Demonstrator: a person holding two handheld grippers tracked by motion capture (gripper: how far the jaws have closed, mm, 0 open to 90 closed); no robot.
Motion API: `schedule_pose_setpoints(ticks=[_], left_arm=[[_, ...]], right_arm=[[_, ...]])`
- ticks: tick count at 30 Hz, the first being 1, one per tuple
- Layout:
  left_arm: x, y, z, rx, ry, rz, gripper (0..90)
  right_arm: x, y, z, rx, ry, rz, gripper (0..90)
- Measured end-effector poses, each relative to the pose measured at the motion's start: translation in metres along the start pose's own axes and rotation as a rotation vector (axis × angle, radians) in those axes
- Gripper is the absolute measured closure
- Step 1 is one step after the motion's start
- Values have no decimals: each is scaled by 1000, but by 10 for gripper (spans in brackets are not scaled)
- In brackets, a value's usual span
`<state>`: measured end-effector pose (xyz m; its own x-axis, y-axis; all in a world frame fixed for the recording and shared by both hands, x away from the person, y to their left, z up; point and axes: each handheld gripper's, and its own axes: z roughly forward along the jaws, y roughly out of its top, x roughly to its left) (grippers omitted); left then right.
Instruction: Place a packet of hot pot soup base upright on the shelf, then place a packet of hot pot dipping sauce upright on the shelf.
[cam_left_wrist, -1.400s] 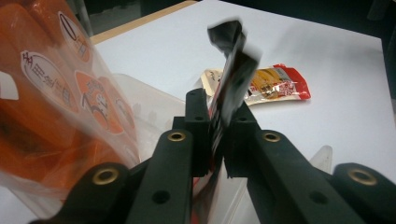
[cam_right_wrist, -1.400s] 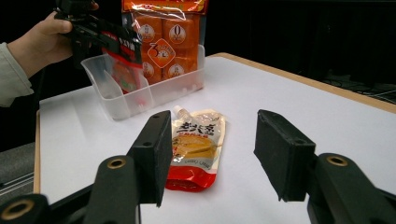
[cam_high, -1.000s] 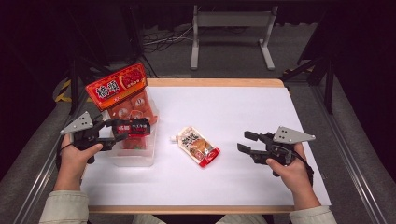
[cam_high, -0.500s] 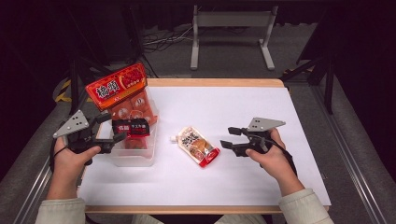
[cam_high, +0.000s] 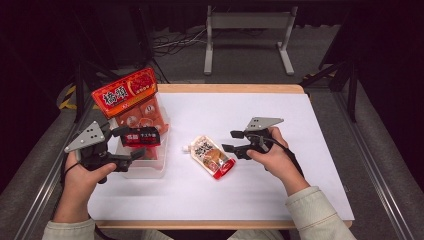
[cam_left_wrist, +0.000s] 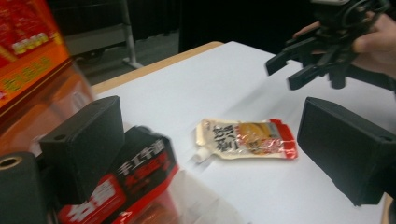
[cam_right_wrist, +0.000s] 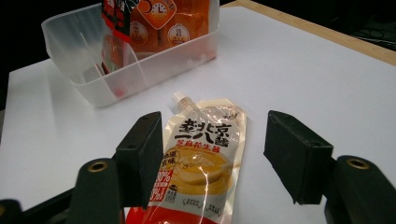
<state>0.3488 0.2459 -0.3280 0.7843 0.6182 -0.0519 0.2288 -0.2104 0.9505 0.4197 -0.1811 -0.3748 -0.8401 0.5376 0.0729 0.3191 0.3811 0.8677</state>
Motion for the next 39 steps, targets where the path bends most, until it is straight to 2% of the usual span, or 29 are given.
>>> schedule_pose_setpoints(ticks=[7,9,14,19,23,27,34,39], left_arm=[[-19,8,12,27,-61,30,89],[-23,8,15,26,-67,20,88],[-26,8,17,8,-48,-29,65],[-26,8,17,17,-60,-30,66],[-29,8,19,29,-68,-16,70],[-30,7,19,38,-38,-12,69],[-31,3,16,37,-25,-19,68],[-32,0,9,36,-13,-30,89]], right_arm=[[-5,5,14,22,9,7,382],[-8,7,17,30,13,18,372],[-12,11,28,48,5,26,346],[-15,10,41,66,9,47,334],[-19,7,57,109,7,63,326],[-21,7,67,139,8,59,324],[-24,4,90,189,11,66,319],[-29,3,103,188,26,96,313]])
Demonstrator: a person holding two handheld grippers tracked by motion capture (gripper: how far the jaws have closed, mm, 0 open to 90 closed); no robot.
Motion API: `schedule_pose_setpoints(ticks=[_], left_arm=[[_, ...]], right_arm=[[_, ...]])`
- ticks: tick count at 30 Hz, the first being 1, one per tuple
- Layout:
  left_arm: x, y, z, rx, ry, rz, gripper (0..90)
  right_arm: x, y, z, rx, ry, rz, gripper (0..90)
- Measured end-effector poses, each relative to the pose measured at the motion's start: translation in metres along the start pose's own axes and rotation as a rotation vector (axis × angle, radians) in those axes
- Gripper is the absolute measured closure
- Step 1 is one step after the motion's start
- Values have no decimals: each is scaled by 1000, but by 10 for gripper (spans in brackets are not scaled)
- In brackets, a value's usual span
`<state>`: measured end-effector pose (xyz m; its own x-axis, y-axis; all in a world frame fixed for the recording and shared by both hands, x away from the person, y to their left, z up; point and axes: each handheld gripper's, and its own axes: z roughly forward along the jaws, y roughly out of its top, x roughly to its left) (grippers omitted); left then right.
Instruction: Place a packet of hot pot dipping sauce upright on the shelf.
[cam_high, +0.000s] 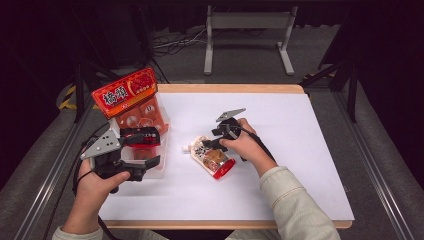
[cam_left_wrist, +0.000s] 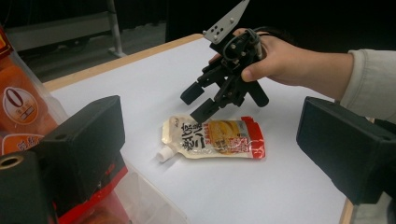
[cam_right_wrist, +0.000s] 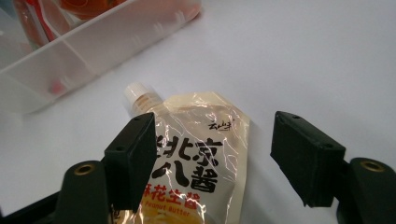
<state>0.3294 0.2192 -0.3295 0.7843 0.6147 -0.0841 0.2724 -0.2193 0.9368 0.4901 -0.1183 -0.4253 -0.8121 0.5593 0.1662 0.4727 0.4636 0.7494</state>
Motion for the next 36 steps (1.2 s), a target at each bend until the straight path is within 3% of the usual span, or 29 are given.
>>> schedule_pose_setpoints(ticks=[5,12,15,21,24,29,32,36], left_arm=[[0,-2,-5,-1,8,-3,93],[-2,-3,-4,0,-14,-5,94],[-2,-4,-2,3,-19,-1,94],[-3,-3,-1,9,-22,1,94],[-3,-3,0,7,-22,1,94],[-2,-3,0,11,-14,-7,96],[-2,-3,0,13,-12,-3,96],[-2,-3,0,12,-15,-11,97]], right_arm=[[-3,0,10,22,-2,6,313],[-7,0,24,57,7,6,303],[-4,1,29,68,15,-18,258],[-1,4,34,71,29,-39,255],[2,5,35,81,36,-67,305],[3,5,34,94,3,-133,448],[5,5,32,106,12,-128,576],[7,6,29,140,5,-166,763]])
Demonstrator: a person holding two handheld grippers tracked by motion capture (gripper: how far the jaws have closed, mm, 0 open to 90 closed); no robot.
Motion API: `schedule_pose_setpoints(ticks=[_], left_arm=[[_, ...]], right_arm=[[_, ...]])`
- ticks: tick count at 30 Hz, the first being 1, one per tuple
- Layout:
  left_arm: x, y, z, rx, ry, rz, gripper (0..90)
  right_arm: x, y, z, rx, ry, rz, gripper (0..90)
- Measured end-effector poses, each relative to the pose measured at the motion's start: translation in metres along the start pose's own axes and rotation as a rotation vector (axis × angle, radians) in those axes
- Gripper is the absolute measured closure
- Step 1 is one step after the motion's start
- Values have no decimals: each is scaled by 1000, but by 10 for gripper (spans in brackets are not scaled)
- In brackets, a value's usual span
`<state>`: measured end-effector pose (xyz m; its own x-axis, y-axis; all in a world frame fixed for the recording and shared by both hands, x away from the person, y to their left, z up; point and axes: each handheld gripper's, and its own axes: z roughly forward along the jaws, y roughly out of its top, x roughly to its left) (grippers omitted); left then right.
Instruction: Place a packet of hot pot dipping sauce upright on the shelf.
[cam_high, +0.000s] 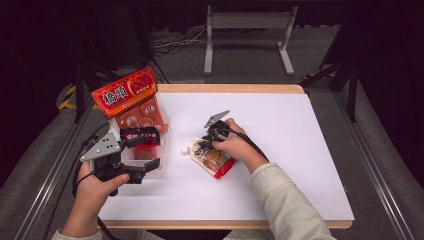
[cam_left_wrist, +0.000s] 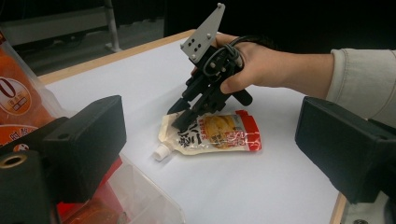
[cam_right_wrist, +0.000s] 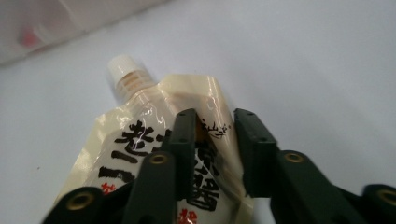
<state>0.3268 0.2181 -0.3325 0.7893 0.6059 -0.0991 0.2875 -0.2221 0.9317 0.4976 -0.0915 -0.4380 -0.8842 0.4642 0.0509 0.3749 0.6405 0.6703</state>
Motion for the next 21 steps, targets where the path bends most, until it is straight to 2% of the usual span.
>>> schedule_pose_setpoints(ticks=[2,6,9,14,21], left_arm=[[0,0,0,1,0,-2,97],[1,-1,1,8,-4,-1,97],[2,-2,1,6,-3,-4,98],[2,-2,5,10,-8,-10,97],[0,-3,12,27,-27,-11,100]], right_arm=[[1,0,-3,20,6,-8,830],[6,1,-8,13,-17,-38,859],[10,1,-20,-37,-12,-27,866],[15,1,-52,-139,-4,-11,871],[29,2,-88,-200,-8,-58,876]])
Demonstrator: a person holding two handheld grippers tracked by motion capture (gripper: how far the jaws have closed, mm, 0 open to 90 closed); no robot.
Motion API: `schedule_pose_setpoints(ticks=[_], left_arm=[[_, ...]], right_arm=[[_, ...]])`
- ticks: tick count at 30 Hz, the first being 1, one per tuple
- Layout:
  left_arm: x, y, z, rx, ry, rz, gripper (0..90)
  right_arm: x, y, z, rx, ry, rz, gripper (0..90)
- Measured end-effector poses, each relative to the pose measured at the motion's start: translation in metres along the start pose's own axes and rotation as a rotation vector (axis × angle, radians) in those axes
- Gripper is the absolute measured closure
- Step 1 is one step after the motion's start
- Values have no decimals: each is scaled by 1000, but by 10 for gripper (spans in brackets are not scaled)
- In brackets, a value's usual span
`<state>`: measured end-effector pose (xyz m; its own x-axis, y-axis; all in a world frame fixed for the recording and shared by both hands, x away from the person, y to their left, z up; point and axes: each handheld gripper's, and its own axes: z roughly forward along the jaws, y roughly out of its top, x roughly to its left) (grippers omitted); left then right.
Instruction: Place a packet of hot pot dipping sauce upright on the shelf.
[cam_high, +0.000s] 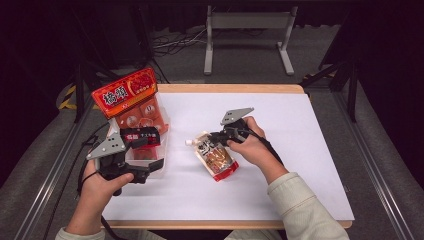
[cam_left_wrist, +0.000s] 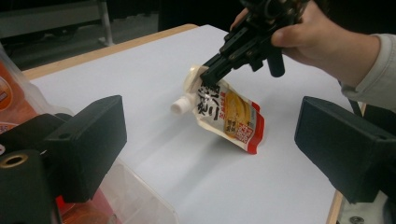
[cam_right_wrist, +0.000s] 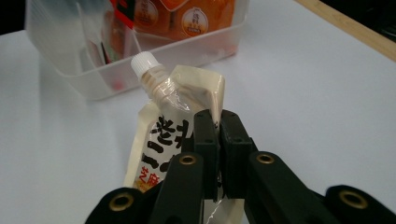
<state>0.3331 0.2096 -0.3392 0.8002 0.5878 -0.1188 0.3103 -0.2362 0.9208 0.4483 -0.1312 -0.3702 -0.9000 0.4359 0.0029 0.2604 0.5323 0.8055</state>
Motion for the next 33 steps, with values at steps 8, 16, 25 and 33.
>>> schedule_pose_setpoints(ticks=[8,16,25,33], left_arm=[[0,-2,5,9,-8,-4,100],[2,-5,11,27,-16,-7,98],[0,-12,26,30,-91,-6,91],[-6,-18,46,-10,-181,11,142]], right_arm=[[16,10,-24,-91,31,-28,879],[35,29,-34,-178,67,-80,881],[57,51,-47,-270,164,-95,882],[73,62,-49,-346,234,-119,883]])
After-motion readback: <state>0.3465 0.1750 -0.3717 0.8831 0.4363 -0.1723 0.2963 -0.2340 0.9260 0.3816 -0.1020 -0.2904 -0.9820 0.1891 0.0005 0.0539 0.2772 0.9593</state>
